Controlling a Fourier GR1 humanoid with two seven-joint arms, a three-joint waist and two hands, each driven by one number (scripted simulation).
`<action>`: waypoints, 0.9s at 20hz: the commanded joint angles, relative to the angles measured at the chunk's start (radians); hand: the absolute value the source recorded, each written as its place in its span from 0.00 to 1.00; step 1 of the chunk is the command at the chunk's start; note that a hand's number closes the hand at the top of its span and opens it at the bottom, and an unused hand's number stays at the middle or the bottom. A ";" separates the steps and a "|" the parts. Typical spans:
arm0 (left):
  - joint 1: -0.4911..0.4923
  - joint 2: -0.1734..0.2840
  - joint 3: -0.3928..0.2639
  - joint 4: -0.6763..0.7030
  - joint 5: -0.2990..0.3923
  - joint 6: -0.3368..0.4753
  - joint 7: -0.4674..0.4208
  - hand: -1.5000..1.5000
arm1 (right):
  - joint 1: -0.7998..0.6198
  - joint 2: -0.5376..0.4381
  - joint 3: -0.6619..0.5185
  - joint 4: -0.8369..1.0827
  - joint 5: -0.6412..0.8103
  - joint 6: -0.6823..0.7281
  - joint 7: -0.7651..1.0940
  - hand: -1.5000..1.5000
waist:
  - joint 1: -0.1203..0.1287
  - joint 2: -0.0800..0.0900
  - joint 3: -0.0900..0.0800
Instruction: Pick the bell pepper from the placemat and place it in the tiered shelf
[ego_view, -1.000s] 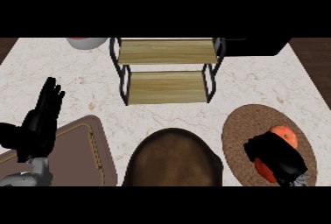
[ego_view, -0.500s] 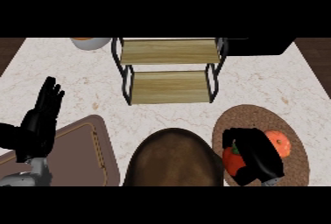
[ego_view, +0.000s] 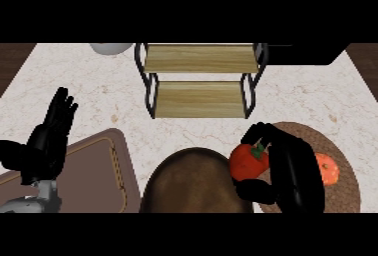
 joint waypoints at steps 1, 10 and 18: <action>-0.002 0.009 0.011 0.030 0.009 -0.023 -0.029 0.50 | -0.122 0.006 0.127 -0.100 0.068 -0.007 0.351 1.00 | 0.008 0.007 -0.002; -0.029 -0.004 -0.010 -0.017 -0.003 -0.017 0.007 0.50 | -0.579 0.006 0.170 0.104 0.059 -0.062 0.753 1.00 | 0.035 0.017 0.004; -0.014 -0.027 -0.020 0.006 -0.020 -0.018 -0.037 0.50 | -0.706 0.006 0.001 0.373 0.006 -0.215 0.630 1.00 | 0.030 0.023 0.005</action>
